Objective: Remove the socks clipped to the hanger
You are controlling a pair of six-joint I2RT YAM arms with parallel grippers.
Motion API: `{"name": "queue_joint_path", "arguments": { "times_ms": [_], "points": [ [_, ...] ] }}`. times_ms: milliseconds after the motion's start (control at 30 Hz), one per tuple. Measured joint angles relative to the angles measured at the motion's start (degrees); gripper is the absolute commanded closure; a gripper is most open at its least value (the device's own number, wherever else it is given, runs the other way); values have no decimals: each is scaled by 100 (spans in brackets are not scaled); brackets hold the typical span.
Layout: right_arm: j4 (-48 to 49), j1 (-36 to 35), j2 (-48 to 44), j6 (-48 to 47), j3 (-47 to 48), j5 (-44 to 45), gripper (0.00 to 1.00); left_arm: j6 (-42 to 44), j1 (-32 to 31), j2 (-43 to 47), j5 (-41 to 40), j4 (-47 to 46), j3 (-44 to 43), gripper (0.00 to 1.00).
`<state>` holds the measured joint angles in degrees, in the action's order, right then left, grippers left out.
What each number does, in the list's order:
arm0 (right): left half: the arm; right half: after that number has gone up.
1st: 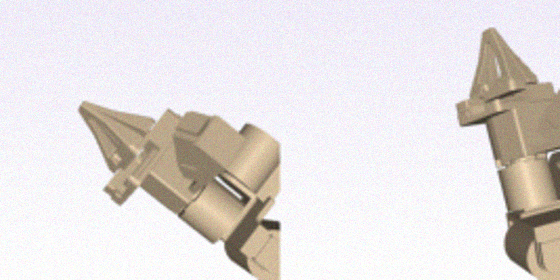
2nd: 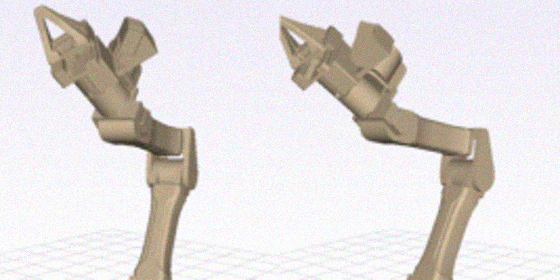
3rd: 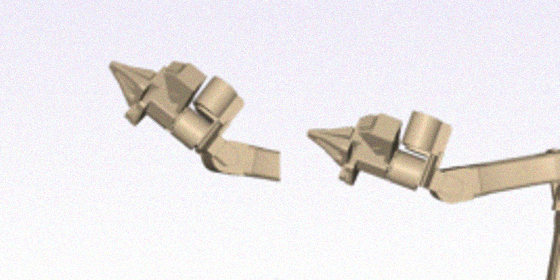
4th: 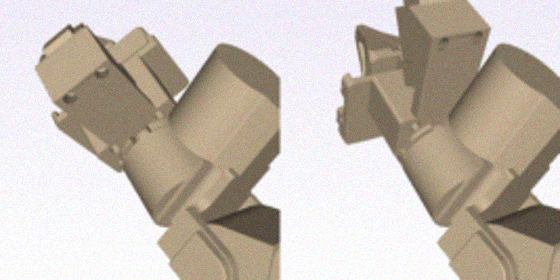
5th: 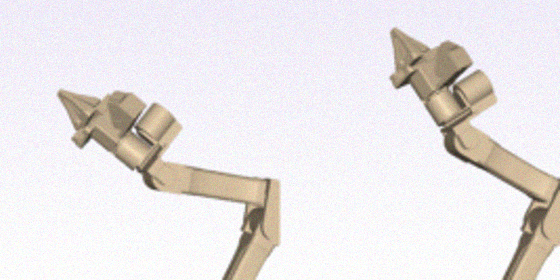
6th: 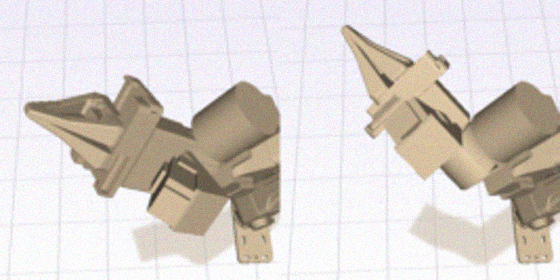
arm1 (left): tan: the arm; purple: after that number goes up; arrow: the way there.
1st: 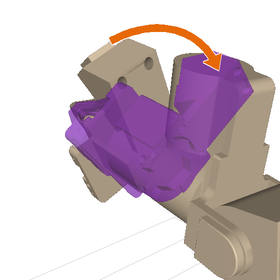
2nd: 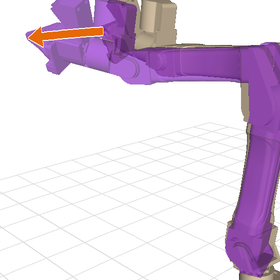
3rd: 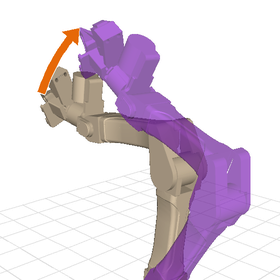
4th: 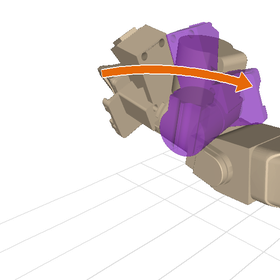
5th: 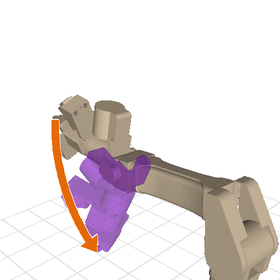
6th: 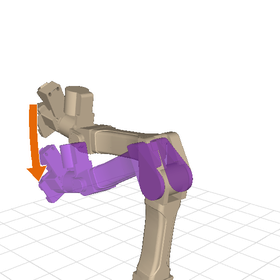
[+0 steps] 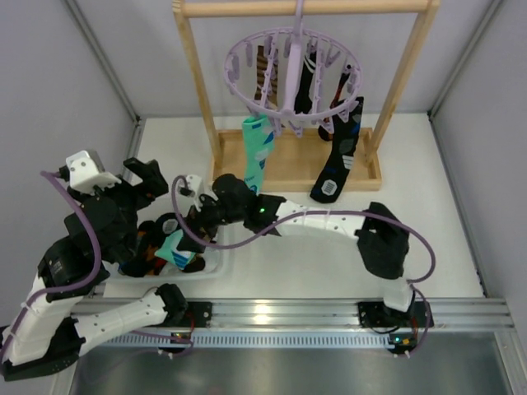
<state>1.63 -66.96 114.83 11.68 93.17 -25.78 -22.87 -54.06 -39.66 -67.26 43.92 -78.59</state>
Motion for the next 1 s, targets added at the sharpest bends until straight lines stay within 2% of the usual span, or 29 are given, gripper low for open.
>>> {"name": "queue_joint_path", "arguments": {
  "times_ms": [300,567,733,833,900,1000],
  "points": [
    [461,413,-2155,-9,-1832,487,4,-72,2,-68,385,-7,87,1],
    [535,984,-3488,2,-3593,1071,1,-149,2,-382,1399,-168,302,2],
    [297,1375,-5045,11,-4529,1613,1,173,4,-994,2350,-1449,1506,1],
    [37,1558,-5998,-4,-4723,1915,1,413,221,-1488,3117,-2371,2306,1],
    [-186,1668,-6607,-22,-4743,2109,1,544,616,-1692,3853,-3093,2896,1],
    [-483,1722,-7230,-74,-4743,2243,1,686,1661,-1773,5018,-4203,3644,2]
  ]
}}
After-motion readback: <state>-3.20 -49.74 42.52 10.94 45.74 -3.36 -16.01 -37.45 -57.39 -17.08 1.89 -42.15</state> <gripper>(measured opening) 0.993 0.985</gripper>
